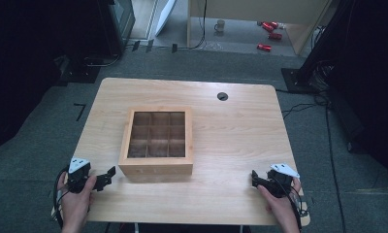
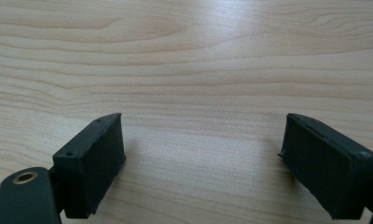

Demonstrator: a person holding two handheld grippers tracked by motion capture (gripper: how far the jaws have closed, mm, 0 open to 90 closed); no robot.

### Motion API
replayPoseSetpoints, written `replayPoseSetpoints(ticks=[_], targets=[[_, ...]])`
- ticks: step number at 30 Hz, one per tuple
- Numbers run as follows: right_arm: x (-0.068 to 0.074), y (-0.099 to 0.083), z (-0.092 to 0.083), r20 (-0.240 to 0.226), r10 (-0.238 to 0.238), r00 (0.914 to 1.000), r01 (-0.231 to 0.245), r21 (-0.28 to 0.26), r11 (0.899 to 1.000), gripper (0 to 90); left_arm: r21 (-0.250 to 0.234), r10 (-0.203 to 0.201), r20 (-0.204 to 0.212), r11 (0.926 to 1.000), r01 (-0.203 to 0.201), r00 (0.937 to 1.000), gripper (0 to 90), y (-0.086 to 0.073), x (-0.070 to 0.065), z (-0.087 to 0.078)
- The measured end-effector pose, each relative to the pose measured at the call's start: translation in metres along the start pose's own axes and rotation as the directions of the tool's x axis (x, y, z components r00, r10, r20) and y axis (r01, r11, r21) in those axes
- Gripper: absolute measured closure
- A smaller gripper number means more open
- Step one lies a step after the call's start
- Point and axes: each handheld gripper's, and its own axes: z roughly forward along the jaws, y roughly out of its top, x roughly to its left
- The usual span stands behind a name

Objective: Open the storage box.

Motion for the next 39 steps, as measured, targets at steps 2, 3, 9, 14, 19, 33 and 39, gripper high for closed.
replayPoseSetpoints(ticks=[2, 3, 9, 14, 19, 33, 39], targets=[[0.001, 0.000, 0.000, 0.001, 0.001, 1.0000, -0.001, -0.002, 1.000, 13.2, -0.015, 0.016, 0.008, 0.9998, -0.016, 0.9998, 0.0, 0.003, -0.003, -0.003], [0.002, 0.000, 0.000, -0.004, -0.003, 1.0000, 0.003, -0.001, 1.000, 13.3, -0.049, 0.025, -0.012, 0.9985, -0.026, 0.9996, 0.0, 0.005, -0.006, -0.008], [0.013, 0.002, -0.004, -0.017, -0.019, 0.9997, 0.018, -0.012, 1.000, 13.3, -0.088, 0.041, 0.040, 0.9954, -0.037, 0.9984, 0.0, 0.010, -0.018, -0.018], [0.025, 0.009, -0.011, -0.051, -0.026, 0.9984, 0.023, -0.057, 0.998, 14.4, -0.127, 0.036, 0.078, 0.9916, -0.026, 0.9963, 8.1, 0.013, -0.026, -0.024], [0.049, 0.022, -0.021, -0.108, -0.046, 0.9930, 0.033, -0.118, 0.992, 17.7, -0.153, 0.079, 0.104, 0.9863, -0.063, 0.9915, 14.1, 0.016, -0.038, -0.028], [0.119, 0.063, -0.024, -0.295, -0.106, 0.9495, 0.062, -0.155, 0.986, 31.0, -0.100, 0.169, 0.150, 0.9828, -0.155, 0.9741, 15.6, 0.026, -0.067, -0.008], [0.144, 0.093, -0.012, -0.378, -0.129, 0.9167, 0.060, -0.187, 0.980, 46.8, -0.102, 0.180, 0.232, 0.9818, -0.160, 0.9559, 15.5, 0.034, -0.066, 0.000]])
